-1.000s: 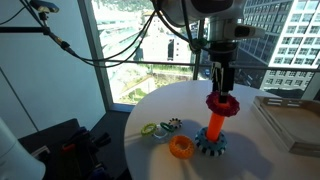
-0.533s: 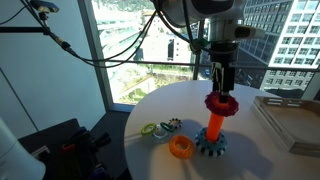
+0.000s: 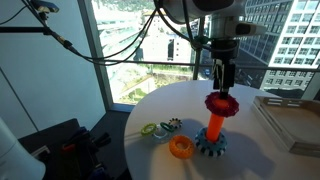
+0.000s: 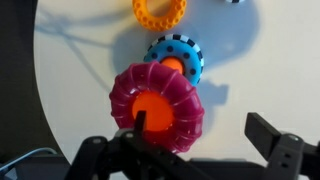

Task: Put the pink ring around the orange rod

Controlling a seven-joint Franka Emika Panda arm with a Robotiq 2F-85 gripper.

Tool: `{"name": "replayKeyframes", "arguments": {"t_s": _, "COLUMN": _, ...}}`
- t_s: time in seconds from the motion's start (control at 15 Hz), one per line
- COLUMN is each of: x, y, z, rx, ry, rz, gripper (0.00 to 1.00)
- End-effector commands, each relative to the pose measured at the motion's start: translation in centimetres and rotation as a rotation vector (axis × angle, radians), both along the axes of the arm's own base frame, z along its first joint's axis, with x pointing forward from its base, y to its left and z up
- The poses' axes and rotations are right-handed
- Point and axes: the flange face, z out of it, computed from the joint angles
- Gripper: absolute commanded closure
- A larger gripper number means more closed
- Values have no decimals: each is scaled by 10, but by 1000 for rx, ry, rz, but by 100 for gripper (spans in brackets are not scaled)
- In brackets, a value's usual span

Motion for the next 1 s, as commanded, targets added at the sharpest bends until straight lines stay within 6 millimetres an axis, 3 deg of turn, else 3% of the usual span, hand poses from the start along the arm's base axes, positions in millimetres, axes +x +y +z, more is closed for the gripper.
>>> {"name": "replayKeyframes", "arguments": {"t_s": 0.0, "x": 5, "y": 2, "z": 13, "rx": 22, "ry": -29, "rz": 4, "gripper": 0}}
{"name": "replayKeyframes", "arguments": {"t_s": 0.93, "x": 16, "y": 12, "z": 10, "rx": 41, "ry": -115, "rz": 13, "gripper": 0}}
